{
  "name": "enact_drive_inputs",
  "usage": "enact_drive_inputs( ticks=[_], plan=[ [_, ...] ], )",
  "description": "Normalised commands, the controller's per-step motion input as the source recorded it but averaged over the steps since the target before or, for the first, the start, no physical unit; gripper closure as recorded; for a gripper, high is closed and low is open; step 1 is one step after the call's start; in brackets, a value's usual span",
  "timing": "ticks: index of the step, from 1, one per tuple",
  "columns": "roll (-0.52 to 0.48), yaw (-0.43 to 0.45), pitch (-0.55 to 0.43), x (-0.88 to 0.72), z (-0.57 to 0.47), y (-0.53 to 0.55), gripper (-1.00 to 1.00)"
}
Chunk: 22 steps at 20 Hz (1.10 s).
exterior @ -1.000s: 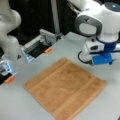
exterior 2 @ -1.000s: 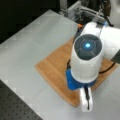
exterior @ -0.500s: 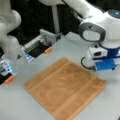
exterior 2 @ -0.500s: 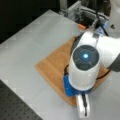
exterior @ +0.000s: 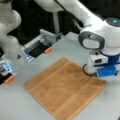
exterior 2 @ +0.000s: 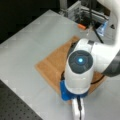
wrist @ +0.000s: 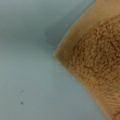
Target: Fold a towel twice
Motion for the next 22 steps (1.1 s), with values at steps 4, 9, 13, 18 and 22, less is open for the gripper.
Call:
enact_drive_inputs(
  ticks=[4,9,13,18,22],
  plan=[
    [-0.393,-0.082,0.065,0.10,-0.20,0.10,-1.00],
    [-0.426,-0.083,0.056,0.08,-0.19,0.16,-1.00],
    [-0.365,-0.057,0.025,0.05,-0.19,0.18,-1.00],
    [-0.336,-0.015,0.003,0.06,-0.18,0.09,-1.00],
    [-0.354,0.036,0.012,0.00,-0.22,0.02,1.00]
  ],
)
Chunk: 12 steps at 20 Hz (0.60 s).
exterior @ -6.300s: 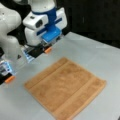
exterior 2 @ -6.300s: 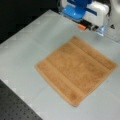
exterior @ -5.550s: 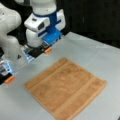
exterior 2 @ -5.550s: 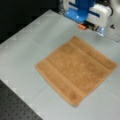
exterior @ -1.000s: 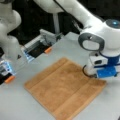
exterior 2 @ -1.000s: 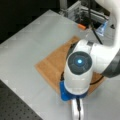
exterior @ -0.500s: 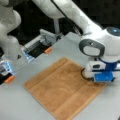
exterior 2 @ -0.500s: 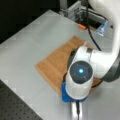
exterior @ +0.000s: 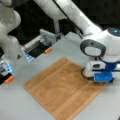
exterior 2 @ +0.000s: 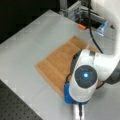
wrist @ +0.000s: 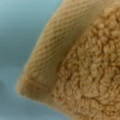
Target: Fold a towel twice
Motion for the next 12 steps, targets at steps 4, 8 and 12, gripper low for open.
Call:
enact_drive_inputs(
  ticks=[4,8,12],
  plan=[
    [-0.385,0.111,0.033,-0.07,-0.20,-0.10,1.00],
    [-0.306,0.266,-0.026,-0.16,-0.17,-0.24,1.00],
    [-0.252,0.328,-0.087,-0.21,-0.14,-0.37,1.00]
  ],
)
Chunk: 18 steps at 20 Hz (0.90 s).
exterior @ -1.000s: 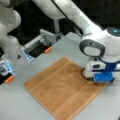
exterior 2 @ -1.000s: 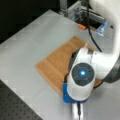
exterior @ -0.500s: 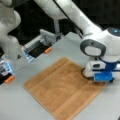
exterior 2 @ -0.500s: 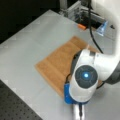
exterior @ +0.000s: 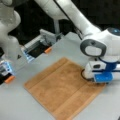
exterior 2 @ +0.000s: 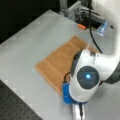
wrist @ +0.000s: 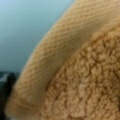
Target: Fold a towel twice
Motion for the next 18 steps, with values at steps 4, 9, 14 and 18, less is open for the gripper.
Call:
enact_drive_inputs(
  ticks=[4,9,14,18],
  plan=[
    [-0.174,0.242,-0.120,-0.23,-0.13,-0.30,1.00],
    [-0.061,0.244,-0.061,-0.34,0.01,-0.21,1.00],
    [0.094,0.249,0.068,-0.53,0.30,-0.19,1.00],
    [0.216,0.119,0.067,-0.56,0.27,-0.12,1.00]
  ],
)
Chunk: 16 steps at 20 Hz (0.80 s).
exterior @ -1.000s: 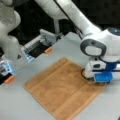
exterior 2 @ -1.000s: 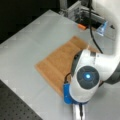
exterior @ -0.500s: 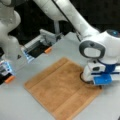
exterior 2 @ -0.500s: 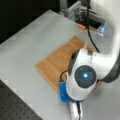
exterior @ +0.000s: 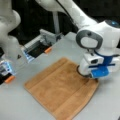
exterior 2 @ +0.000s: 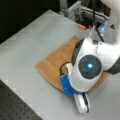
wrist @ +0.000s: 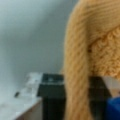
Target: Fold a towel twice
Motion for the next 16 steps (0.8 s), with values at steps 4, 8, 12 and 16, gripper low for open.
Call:
enact_drive_inputs(
  ticks=[4,8,12,16],
  plan=[
    [0.224,0.005,-0.014,-0.44,0.06,-0.06,1.00],
    [0.190,-0.053,-0.059,-0.44,-0.01,-0.04,1.00],
    [0.162,0.006,-0.067,-0.49,0.01,-0.07,1.00],
    [0.177,0.081,-0.029,-0.47,0.01,-0.07,1.00]
  ],
)
